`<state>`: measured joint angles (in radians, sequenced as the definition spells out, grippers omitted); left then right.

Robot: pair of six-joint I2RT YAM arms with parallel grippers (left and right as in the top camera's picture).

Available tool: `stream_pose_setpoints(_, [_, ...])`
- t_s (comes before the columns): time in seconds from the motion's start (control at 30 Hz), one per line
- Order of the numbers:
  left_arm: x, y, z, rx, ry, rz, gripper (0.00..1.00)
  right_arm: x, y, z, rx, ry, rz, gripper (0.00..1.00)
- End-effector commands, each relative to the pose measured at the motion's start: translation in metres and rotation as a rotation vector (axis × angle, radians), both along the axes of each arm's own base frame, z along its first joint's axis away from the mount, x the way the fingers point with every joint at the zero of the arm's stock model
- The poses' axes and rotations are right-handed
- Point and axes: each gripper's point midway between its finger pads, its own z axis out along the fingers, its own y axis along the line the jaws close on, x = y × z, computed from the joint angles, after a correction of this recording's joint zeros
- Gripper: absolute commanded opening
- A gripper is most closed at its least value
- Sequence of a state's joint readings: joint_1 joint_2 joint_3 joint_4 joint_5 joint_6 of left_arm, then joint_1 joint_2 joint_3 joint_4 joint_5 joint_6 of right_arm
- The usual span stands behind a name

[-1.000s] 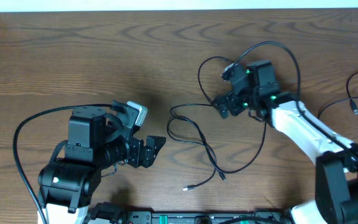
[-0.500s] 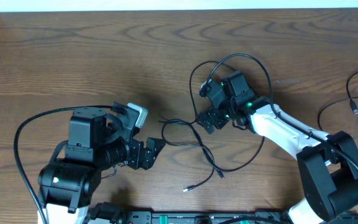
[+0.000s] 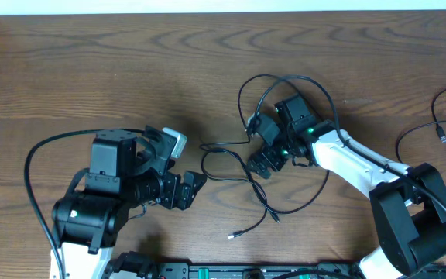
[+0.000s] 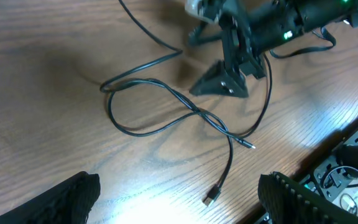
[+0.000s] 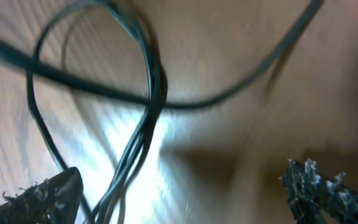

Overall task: Untangle cables
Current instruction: 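Drag the grasped black cables rightward to the table's right edge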

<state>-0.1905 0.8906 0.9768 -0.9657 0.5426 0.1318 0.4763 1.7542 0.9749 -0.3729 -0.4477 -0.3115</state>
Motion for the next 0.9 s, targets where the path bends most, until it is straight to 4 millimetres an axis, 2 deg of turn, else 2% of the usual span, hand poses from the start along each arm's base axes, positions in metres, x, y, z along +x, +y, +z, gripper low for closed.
stream_pose_setpoints(0.0, [0.004, 0.002, -0.004, 0.021, 0.008, 0.0, 0.87, 0.009, 0.017, 0.01, 0.061, -0.072, 0.047, 0.99])
stream_pose_setpoints(0.1, [0.005, 0.002, -0.006, 0.022, 0.021, 0.0, 0.87, 0.017, 0.028, 0.018, 0.094, -0.134, 0.063, 0.99])
stream_pose_setpoints(0.27, [0.006, 0.002, -0.007, 0.023, 0.023, 0.0, 0.87, 0.017, 0.047, 0.02, 0.123, -0.181, 0.103, 0.99])
stream_pose_setpoints(0.37, [0.005, 0.002, -0.006, 0.022, 0.023, 0.0, 0.87, 0.015, 0.059, 0.012, 0.129, -0.19, 0.128, 0.91])
stream_pose_setpoints(0.4, [0.005, 0.002, -0.007, 0.022, 0.024, 0.0, 0.87, 0.014, 0.064, 0.005, 0.129, -0.19, 0.139, 0.79])
stream_pose_setpoints(0.5, [0.004, 0.002, -0.007, 0.024, 0.031, 0.0, 0.87, 0.017, 0.067, -0.006, 0.131, -0.165, 0.098, 0.62])
stream_pose_setpoints(0.53, [0.003, 0.002, -0.008, 0.025, 0.034, -0.001, 0.87, 0.02, 0.067, -0.008, 0.131, -0.162, 0.077, 0.49])
stream_pose_setpoints(0.6, [0.002, 0.003, -0.009, 0.026, 0.04, -0.001, 0.87, 0.031, 0.062, -0.008, 0.115, -0.166, -0.003, 0.12])
stream_pose_setpoints(0.63, [0.002, 0.003, -0.009, 0.026, 0.041, -0.001, 0.87, 0.038, 0.059, -0.005, 0.111, -0.167, -0.062, 0.01])
stream_pose_setpoints(0.77, [0.002, 0.003, -0.009, 0.027, 0.042, 0.0, 0.87, 0.058, 0.049, 0.013, 0.14, -0.182, -0.203, 0.01])
stream_pose_setpoints(0.8, [0.002, 0.003, -0.009, 0.027, 0.041, -0.001, 0.87, 0.062, 0.046, 0.023, 0.155, -0.196, -0.218, 0.01])
stream_pose_setpoints(0.83, [0.002, 0.003, -0.009, 0.027, 0.042, -0.001, 0.87, 0.071, 0.039, 0.044, 0.181, -0.236, -0.24, 0.01])
stream_pose_setpoints(0.87, [0.002, 0.003, -0.009, 0.027, 0.044, -0.001, 0.87, 0.075, 0.035, 0.057, 0.196, -0.261, -0.253, 0.01])
